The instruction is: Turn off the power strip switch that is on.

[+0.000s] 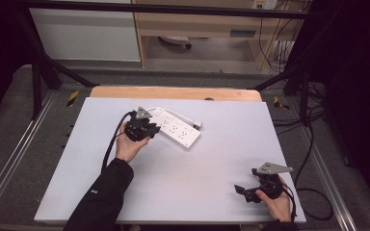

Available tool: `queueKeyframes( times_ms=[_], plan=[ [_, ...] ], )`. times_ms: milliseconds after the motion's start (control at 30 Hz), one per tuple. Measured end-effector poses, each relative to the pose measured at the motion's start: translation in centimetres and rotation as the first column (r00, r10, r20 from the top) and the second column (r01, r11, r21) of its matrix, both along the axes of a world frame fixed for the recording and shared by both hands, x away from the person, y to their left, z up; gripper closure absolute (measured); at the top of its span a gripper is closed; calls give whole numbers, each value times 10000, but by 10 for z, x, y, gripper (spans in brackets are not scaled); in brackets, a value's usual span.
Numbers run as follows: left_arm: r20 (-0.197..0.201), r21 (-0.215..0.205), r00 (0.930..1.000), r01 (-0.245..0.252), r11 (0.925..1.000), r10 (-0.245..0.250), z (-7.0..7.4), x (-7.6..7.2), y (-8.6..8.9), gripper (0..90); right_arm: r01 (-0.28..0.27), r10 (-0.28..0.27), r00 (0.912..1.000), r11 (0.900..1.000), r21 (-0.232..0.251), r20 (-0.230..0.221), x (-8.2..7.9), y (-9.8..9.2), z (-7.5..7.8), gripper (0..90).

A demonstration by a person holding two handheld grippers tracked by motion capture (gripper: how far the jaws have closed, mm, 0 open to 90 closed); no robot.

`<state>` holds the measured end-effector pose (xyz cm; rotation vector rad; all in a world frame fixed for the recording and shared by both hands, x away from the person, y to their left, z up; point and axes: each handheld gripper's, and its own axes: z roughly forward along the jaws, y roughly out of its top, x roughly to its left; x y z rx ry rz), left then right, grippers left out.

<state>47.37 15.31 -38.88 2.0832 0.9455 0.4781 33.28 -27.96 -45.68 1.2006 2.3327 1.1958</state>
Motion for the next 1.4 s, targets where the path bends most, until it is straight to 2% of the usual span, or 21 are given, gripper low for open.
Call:
queueKeyframes(
  times_ms=[267, 567, 767, 1067, 1400],
  plan=[
    [-44, 156, 10000, 66, 9999, -65, 0, -19, 14, 501, 4, -4, 10000, 10000, -3, -8, 0, 0, 0, 7],
    [-59, 376, 10000, -45, 9993, 47, -1, -42, 38, 314, 4, -4, 10000, 10000, -18, -26, 0, 0, 0, 7],
    [-46, 338, 9999, -137, 9993, 139, -3, -58, 56, 205, -6, 6, 10000, 10000, -43, -37, 0, 0, 0, 7],
    [52, 373, 9997, -222, 9991, 220, -9, -82, 73, 85, 25, -25, 10000, 10000, -62, -31, 0, 0, 0, 7],
    [93, 395, 9992, -392, 9985, 389, -30, -107, 90, 66, 3, -3, 10000, 10000, -99, -18, 0, 0, -1, 7]
  ],
)
